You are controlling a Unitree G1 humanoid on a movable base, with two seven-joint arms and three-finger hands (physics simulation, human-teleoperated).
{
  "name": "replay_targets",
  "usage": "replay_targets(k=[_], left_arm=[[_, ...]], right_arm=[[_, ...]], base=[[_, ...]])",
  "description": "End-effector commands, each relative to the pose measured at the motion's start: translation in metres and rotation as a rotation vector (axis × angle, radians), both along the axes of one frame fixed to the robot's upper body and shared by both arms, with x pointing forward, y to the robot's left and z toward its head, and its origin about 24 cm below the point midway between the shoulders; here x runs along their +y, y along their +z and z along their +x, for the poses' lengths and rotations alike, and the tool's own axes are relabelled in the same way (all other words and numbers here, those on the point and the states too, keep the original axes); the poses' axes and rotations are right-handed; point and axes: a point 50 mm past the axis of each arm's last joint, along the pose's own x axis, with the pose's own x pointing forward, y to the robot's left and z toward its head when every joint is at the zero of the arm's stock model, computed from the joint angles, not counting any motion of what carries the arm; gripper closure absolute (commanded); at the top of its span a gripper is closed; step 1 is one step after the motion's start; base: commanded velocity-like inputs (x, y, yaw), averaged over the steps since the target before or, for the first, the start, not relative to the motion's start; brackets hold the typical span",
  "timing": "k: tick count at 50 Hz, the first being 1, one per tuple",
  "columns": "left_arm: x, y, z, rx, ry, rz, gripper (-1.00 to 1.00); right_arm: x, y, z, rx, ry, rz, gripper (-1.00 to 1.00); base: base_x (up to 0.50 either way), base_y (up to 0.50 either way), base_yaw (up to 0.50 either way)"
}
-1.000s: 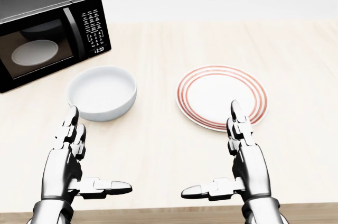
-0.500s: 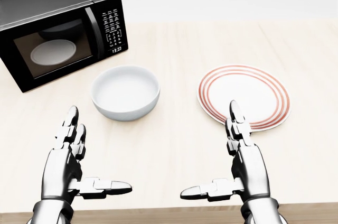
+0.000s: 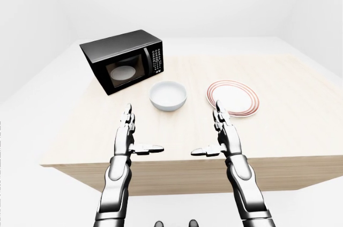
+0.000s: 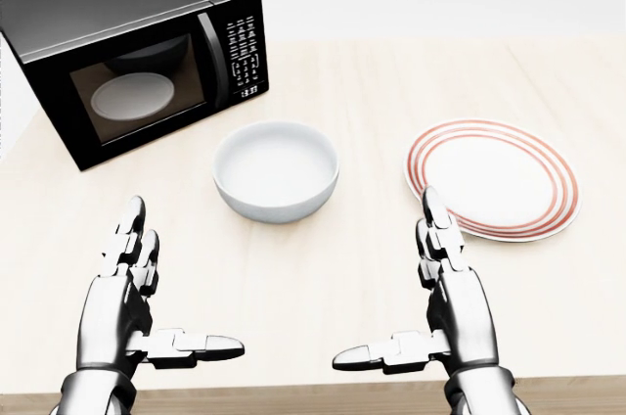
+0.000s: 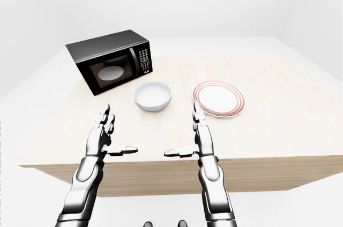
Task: Pick up the white bowl and put it on the plate.
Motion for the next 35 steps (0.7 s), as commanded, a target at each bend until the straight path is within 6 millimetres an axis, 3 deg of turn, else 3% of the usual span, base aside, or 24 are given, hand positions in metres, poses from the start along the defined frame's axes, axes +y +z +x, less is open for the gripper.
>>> replay_targets(k=[1,22,35], left_arm=[[0.0000,0.0000,0.0000,0.000,0.000,0.000,-1.00],[0.0000,0.0000,0.0000,0.000,0.000,0.000,-1.00],[0.0000,0.0000,0.0000,0.000,0.000,0.000,-1.00]], right_arm=[[0.0004,0.0010,-0.0002,-0.003,0.003,0.002,-1.00],[0.0003,-0.0006,0.0008,0.000,0.003,0.012,-1.00],[0.0034,0.0002,-0.0004,0.000,0.020,0.005,-1.00]], base=[[0.00,0.20,0.00],[0.00,0.20,0.00],[0.00,0.01,0.00]])
